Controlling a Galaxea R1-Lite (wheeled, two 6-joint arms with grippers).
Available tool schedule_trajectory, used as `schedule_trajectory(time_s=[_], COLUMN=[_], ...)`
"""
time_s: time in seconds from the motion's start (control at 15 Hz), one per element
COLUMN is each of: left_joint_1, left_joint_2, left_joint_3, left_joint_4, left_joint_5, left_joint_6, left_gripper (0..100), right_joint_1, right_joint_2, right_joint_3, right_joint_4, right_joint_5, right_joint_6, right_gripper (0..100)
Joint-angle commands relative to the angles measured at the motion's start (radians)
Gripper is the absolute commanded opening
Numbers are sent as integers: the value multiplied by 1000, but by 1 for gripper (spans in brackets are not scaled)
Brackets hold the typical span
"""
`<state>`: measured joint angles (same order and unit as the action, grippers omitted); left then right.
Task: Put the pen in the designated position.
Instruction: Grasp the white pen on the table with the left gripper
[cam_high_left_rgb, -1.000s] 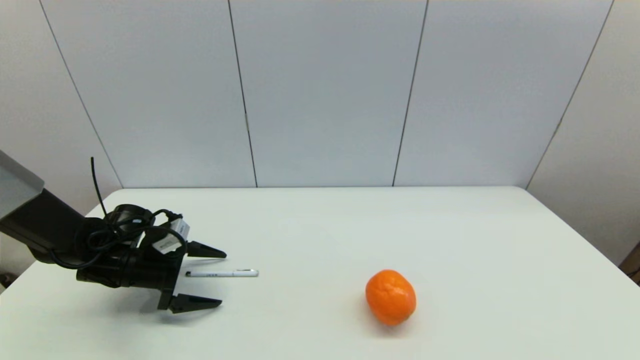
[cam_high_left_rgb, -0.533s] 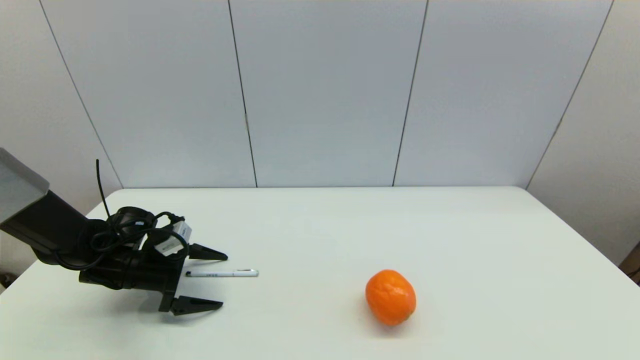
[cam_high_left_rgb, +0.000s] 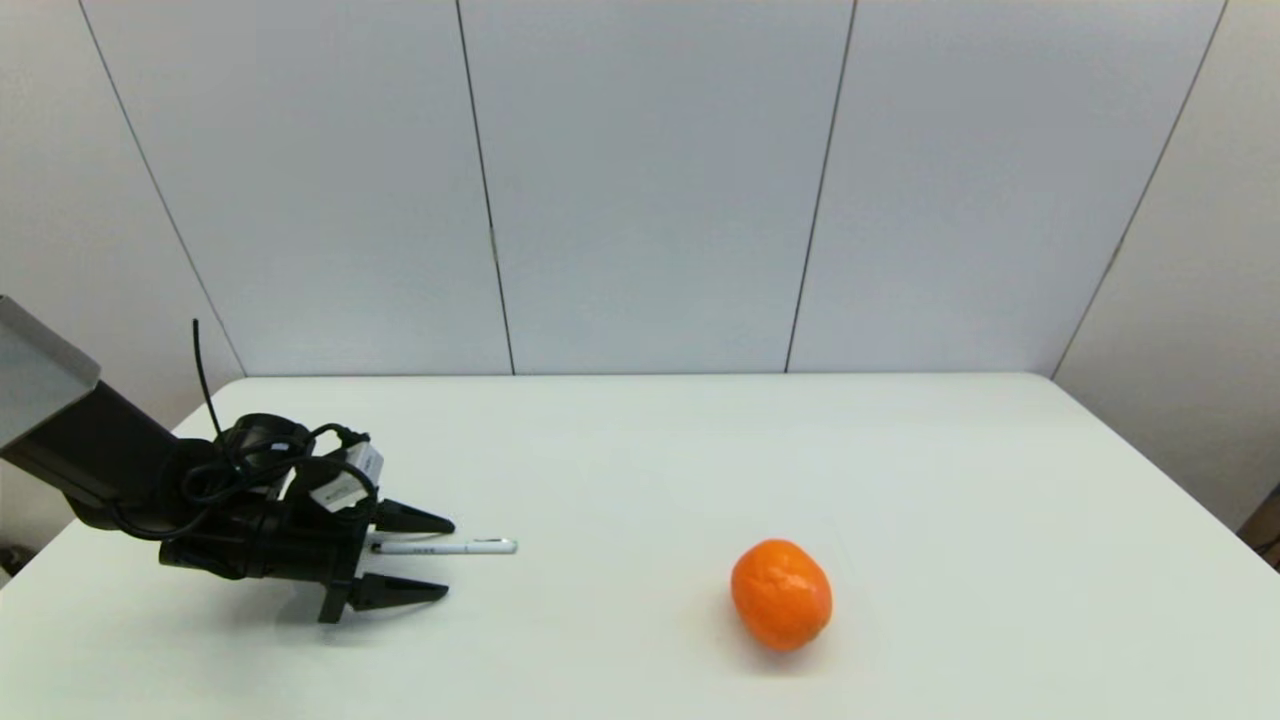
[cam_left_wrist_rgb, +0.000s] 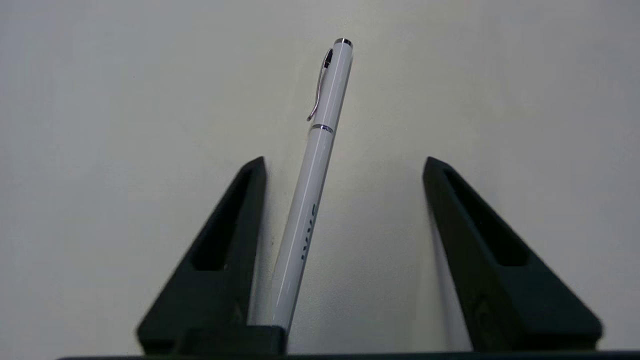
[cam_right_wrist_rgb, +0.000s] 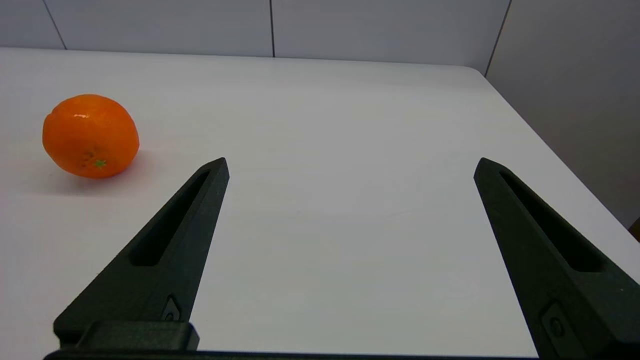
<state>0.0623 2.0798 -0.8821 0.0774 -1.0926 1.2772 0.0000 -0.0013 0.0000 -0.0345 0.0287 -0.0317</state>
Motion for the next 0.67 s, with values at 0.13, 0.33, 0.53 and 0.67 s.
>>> schedule_trajectory(time_s=[0.13, 0.33, 0.53, 0.67], left_joint_1=[1, 1, -1, -3], left_joint_2=[6, 6, 5, 2], left_joint_3=[2, 0, 0, 0], left_joint_4=[1, 1, 2, 1], left_joint_5=[-4, -1, 0, -3], left_joint_6=[8, 7, 7, 8], left_gripper=[0, 0, 0, 0], right_joint_1=[0, 0, 0, 0], right_joint_2=[1, 1, 1, 1], right_joint_3=[14, 14, 14, 14], right_joint_4=[-1, -1, -1, -1], right_joint_5=[0, 0, 0, 0], right_joint_6=[-1, -1, -1, -1], right_gripper=[100, 100, 100, 100])
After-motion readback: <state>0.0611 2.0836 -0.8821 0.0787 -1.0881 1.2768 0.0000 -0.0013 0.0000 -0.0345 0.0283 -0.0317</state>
